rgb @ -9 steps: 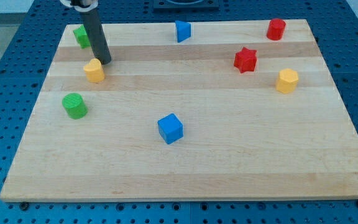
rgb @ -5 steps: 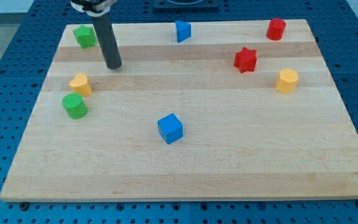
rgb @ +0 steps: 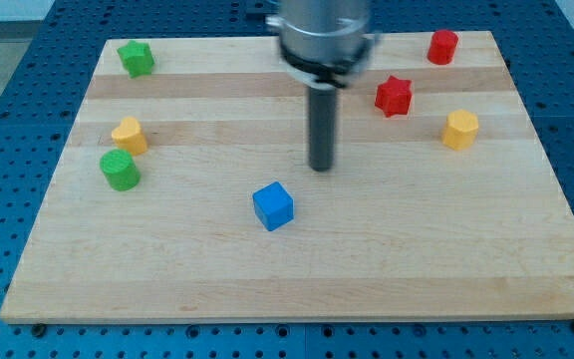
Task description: Move the yellow hexagon towards the center
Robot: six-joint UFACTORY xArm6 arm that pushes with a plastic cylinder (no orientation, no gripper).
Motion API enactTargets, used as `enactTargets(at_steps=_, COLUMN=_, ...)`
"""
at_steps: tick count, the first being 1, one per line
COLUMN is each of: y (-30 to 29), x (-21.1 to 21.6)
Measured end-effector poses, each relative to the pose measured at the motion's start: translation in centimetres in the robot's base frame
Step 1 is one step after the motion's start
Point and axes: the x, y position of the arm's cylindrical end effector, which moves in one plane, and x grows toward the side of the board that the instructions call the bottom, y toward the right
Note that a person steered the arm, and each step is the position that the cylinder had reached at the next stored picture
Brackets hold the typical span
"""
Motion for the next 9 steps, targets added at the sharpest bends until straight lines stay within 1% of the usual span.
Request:
enactTargets(at_steps=1, y=9.2, x=2.5)
enactTargets(at_steps=2, y=20.3, x=1.9)
enactTargets(at_steps=3, y=25.3, x=-1.9)
enactTargets(at_steps=4, y=22.6, x=-3.9)
enactTargets(at_steps=5, y=15.2, x=-3.9)
enactTargets(at_steps=6, y=9.5, x=-4.0)
enactTargets(at_steps=7, y=14.7, x=-4.0)
enactTargets(at_steps=8, y=20.0, x=-7.1)
enactTargets(at_steps=9, y=15.3, x=-9.4)
